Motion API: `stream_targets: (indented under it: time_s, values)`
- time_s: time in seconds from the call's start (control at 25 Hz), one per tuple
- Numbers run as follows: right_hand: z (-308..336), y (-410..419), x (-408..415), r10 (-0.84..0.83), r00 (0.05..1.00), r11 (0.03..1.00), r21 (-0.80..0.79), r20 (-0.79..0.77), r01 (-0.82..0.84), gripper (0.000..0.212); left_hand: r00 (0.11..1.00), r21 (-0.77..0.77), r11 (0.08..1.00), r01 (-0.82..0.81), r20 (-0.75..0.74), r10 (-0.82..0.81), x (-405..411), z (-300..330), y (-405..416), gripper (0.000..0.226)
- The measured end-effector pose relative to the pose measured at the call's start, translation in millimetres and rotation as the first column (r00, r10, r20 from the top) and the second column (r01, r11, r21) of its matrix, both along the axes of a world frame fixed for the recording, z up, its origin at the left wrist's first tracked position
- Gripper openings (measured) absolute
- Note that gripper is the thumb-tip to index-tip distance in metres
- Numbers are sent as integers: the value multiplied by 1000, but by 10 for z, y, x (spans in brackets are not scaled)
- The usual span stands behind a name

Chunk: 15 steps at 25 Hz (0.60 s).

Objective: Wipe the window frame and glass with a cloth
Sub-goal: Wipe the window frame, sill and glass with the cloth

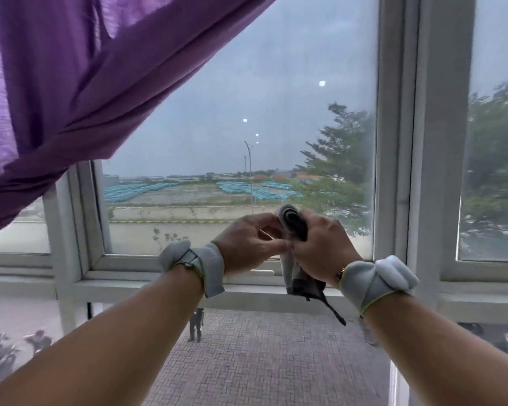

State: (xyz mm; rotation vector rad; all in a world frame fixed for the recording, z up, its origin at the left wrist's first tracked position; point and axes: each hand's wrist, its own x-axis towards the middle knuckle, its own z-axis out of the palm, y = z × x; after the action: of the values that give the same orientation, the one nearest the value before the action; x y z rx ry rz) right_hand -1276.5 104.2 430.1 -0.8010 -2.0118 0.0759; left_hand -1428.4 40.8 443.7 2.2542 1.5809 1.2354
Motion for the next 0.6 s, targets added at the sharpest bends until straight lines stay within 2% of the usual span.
stream_targets:
  time_s: [0.2, 0.32, 0.44, 0.6]
  values:
    - [72, 197, -90, -25, 1000, 1000, 6, -4, 25, 38, 996, 68, 997, -35, -77, 40, -42, -44, 215, 27]
    - [45, 300, -118, -28, 1000, 1000, 12, 4, 28, 40, 986, 85, 991, -101, -121, 111, -71, -108, 330, 28]
    - [-18, 399, -126, -31, 999, 999, 16, 8, 31, 35, 986, 76, 989, -130, -99, 138, -136, -208, 467, 29]
    - [-39, 396, -167, -83, 996, 996, 16, 24, 83, 13, 979, 32, 988, -151, -134, 154, -178, -319, 538, 22]
